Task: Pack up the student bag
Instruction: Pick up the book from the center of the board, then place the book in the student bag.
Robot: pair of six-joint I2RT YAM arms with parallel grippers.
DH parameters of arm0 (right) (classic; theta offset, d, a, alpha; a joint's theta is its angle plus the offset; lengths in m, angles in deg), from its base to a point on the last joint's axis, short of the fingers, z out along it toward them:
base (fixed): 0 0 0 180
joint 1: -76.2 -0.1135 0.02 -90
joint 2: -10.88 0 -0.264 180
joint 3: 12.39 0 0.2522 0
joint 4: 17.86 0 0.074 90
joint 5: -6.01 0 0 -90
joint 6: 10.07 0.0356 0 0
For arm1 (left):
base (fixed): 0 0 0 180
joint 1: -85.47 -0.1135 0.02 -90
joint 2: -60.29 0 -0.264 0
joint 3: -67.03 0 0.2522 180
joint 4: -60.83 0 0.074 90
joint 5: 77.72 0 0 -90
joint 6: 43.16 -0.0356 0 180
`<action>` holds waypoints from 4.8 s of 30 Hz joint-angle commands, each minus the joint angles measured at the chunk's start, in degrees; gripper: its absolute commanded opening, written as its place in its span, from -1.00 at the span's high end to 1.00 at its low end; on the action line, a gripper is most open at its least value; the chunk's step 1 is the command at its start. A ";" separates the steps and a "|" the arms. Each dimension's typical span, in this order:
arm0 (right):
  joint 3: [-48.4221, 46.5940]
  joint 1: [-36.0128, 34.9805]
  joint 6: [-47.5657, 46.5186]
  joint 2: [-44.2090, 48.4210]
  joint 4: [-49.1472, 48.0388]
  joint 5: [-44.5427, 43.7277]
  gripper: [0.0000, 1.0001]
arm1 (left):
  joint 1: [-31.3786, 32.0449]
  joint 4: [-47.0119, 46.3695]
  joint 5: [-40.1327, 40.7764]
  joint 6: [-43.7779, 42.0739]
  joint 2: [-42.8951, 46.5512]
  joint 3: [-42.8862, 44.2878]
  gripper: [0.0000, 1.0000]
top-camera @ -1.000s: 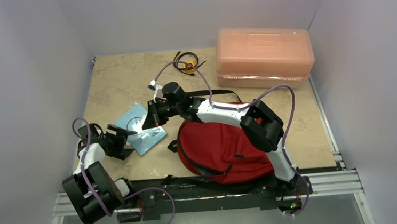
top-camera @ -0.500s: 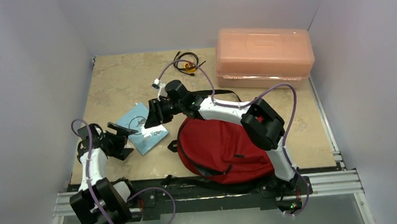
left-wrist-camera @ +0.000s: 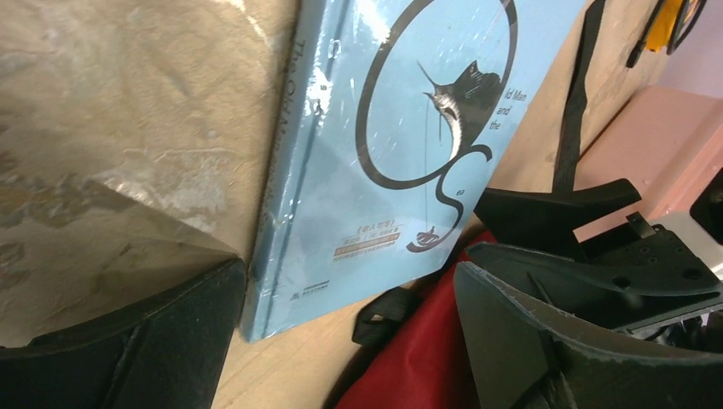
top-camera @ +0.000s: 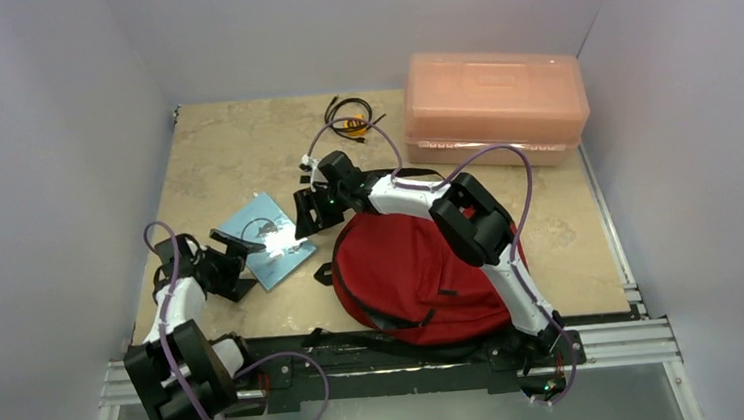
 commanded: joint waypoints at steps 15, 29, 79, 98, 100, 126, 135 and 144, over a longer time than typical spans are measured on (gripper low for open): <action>0.35 3.44 16.79 -7.51 -15.77 27.74 -0.21 | 1.13 -7.22 -0.03 0.41 -4.73 -3.08 -0.78; 1.67 2.80 21.77 -2.63 -20.30 28.13 0.76 | 3.16 -2.52 -1.42 -1.27 7.06 -1.07 -0.84; 47.41 10.93 -5.51 62.39 -6.60 45.86 1.00 | 37.02 12.98 -33.30 -26.12 16.12 27.40 -0.54; 34.89 11.08 -14.91 52.43 11.16 23.61 -0.16 | 37.80 26.75 -11.64 -27.53 17.53 34.71 1.00; 33.51 11.14 -13.98 51.37 12.31 17.83 -0.44 | 37.80 32.42 1.58 -26.30 17.91 39.22 1.00; 5.24 -26.55 2.46 26.81 39.97 -62.95 -0.82 | 37.80 45.58 51.29 -15.73 33.40 51.67 1.00; -2.04 -31.42 8.12 15.77 52.67 -78.75 -0.79 | 37.80 46.40 49.51 -14.92 34.37 50.40 1.00; 13.45 -30.52 4.06 32.06 37.61 -73.26 0.16 | 37.80 44.56 45.32 -14.17 33.21 48.13 1.00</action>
